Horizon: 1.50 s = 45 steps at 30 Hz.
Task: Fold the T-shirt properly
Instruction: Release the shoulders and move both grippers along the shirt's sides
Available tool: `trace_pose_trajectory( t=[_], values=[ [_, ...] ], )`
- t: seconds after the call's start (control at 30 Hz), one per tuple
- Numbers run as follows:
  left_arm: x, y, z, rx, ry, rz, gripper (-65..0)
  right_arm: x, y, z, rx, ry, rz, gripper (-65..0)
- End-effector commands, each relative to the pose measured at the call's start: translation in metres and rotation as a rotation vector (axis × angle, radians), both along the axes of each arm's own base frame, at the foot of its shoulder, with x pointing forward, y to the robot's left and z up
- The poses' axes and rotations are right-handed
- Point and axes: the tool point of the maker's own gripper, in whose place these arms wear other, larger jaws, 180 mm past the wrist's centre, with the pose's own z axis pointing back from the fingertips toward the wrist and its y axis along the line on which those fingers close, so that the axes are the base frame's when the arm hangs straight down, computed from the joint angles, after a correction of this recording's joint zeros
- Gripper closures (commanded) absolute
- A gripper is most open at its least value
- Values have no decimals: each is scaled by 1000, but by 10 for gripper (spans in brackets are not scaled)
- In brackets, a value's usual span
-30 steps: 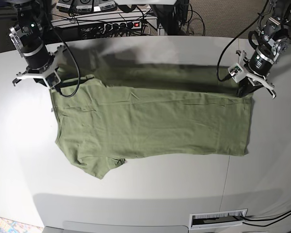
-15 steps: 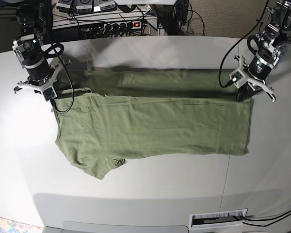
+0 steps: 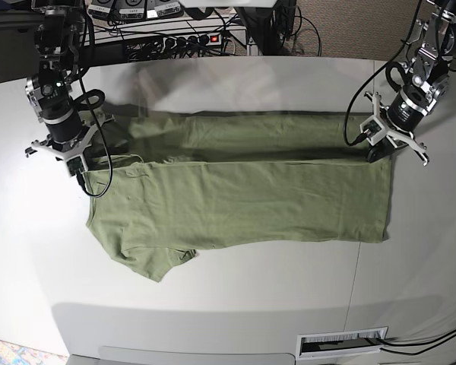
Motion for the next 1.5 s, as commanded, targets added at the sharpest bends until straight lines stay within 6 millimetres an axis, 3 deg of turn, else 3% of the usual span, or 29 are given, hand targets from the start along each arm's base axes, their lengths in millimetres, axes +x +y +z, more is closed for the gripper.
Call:
trace_pose_trajectory(
  t=[0.0, 0.1, 0.37, 0.5, 0.6, 0.7, 0.73, 1.0, 1.2, 1.47],
  values=[
    [9, 4, 13, 5, -47, -3, -64, 8, -5, 15, -29, -49, 2, -14],
    [9, 4, 14, 34, -56, -18, -200, 8, -8, 16, -51, -48, 1, -149],
    [18, 3, 22, 28, -82, -17, -206, 14, -2, 22, -9, -78, 9, -160],
    [11, -5, 14, -11, -15, -49, -206, 20, 3, 27, 36, -98, 11, -159],
    [1, -13, 3, -21, 58, -101, -161, 21, 10, 26, 102, -92, 10, -154],
    [-6, -18, -3, -28, 107, -136, 0, 18, 19, 17, 119, -51, 24, -29],
    [-6, -19, -3, -28, 110, -139, 0, 16, 24, 13, 120, -34, 34, 0],
    [-26, -23, -21, 19, 259, -234, 0, 10, 35, -11, -77, 55, 110, 0],
    [-37, -17, -26, 38, 304, -254, 0, -3, 14, -43, -114, 159, 74, 0],
    [-60, -9, -32, 26, 398, -291, 0, -23, -10, -55, -188, 307, 43, 0]
  ],
)
